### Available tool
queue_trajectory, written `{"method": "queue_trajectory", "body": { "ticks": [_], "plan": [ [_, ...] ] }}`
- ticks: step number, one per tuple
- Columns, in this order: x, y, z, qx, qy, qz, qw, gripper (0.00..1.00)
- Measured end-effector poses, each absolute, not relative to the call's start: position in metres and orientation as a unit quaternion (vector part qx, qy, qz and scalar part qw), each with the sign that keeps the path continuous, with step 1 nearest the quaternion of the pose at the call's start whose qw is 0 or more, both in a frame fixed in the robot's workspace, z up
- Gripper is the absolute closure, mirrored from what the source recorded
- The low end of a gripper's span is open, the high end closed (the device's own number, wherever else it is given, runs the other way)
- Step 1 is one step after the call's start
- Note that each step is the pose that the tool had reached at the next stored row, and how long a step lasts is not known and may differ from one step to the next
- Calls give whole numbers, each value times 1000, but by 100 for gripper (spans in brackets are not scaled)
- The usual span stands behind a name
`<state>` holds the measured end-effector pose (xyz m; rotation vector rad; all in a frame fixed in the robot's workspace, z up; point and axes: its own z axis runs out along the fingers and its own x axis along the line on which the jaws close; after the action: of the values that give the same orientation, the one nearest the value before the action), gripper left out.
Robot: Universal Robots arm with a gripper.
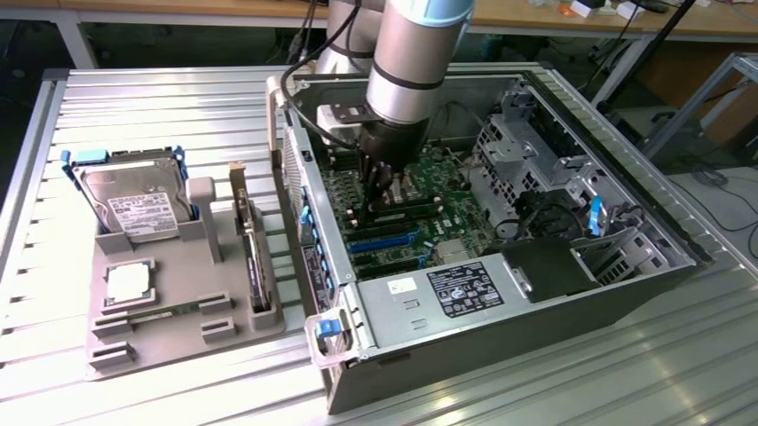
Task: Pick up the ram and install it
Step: 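Press down the ram until it locks into place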
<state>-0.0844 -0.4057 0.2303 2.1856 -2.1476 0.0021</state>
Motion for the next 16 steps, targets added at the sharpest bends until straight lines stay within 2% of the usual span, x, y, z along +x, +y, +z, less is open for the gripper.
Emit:
{"method": "queue_trajectory", "body": {
  "ticks": [2,5,7,16],
  "plan": [
    [-85,-406,229,713,-700,1,39,89],
    [-84,-406,249,713,-700,-1,39,89],
    [-76,-406,251,713,-700,-1,40,89],
    [12,-406,252,713,-700,-3,40,89]
  ]
}}
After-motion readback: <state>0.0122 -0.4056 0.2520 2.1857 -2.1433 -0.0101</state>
